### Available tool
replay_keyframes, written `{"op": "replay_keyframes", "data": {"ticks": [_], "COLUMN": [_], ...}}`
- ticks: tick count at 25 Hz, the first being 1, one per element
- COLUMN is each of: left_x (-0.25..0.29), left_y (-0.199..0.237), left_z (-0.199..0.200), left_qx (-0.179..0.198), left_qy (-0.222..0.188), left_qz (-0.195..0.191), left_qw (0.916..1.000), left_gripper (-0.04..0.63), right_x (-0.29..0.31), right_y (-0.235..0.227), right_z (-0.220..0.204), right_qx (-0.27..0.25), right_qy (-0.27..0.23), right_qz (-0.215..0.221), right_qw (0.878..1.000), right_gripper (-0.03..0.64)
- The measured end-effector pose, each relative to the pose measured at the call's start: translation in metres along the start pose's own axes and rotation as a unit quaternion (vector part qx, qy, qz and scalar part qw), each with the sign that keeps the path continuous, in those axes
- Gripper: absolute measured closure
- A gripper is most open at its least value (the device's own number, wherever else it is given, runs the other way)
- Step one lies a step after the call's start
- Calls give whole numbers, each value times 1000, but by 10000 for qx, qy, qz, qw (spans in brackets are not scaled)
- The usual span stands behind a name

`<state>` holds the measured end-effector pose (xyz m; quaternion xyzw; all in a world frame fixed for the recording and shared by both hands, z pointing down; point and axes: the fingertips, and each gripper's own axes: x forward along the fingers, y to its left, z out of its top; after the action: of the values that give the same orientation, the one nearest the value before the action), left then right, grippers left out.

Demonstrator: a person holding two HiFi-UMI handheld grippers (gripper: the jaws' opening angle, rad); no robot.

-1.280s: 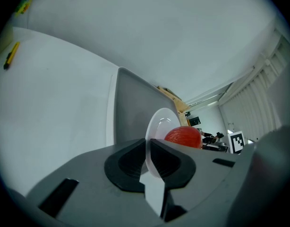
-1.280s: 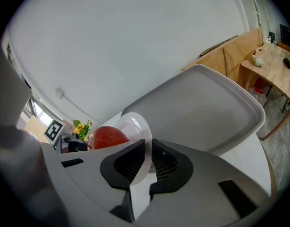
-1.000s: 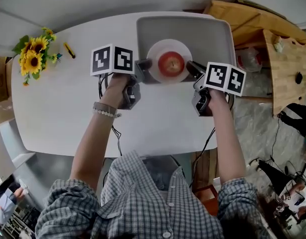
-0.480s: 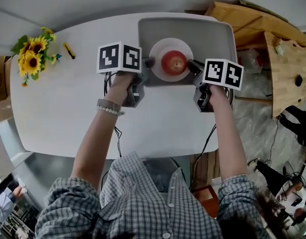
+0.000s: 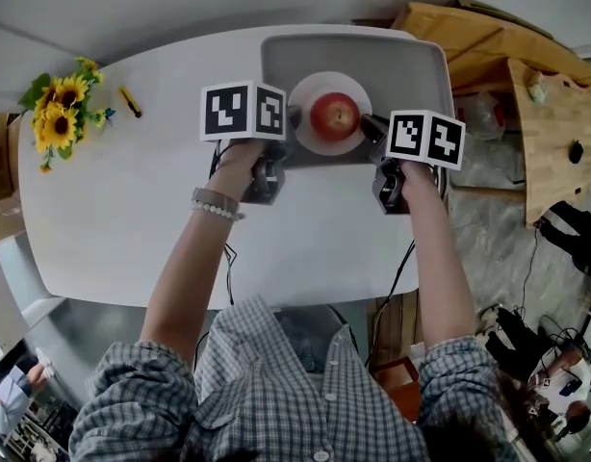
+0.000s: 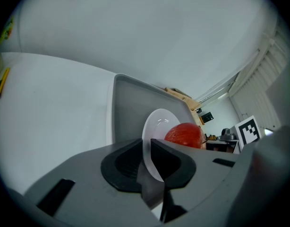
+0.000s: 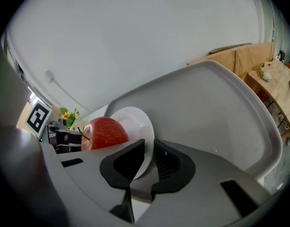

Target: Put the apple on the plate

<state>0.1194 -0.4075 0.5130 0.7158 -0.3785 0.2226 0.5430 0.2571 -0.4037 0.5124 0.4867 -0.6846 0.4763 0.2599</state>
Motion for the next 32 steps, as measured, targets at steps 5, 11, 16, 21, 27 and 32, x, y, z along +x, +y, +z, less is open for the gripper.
{"op": "replay_keyframes", "data": {"ticks": [5, 11, 16, 21, 27, 32], "left_x": [2, -1, -9, -12, -22, -41], "left_y": [-4, -4, 0, 0, 0, -10], "left_z": [4, 10, 21, 19, 13, 8], "left_qx": [-133, -608, -970, -975, -855, -504], "left_qy": [-68, -269, -509, -547, -661, -890], "left_qz": [-102, -366, -566, -533, -489, -460], "left_qw": [9998, 9971, 9924, 9923, 9929, 9937], "left_gripper": [505, 479, 477, 477, 479, 551], "right_x": [0, 0, -1, -6, -22, -49], "right_y": [-2, -5, -4, -1, -4, -5], "right_z": [0, 2, 3, 10, 24, 23], "right_qx": [-19, -21, -138, -638, -553, -596], "right_qy": [-13, -28, -45, -326, -887, -1292], "right_qz": [-84, -78, -54, -56, -142, -369], "right_qw": [10000, 10000, 9999, 9974, 9944, 9891], "right_gripper": [561, 561, 561, 561, 561, 583]}}
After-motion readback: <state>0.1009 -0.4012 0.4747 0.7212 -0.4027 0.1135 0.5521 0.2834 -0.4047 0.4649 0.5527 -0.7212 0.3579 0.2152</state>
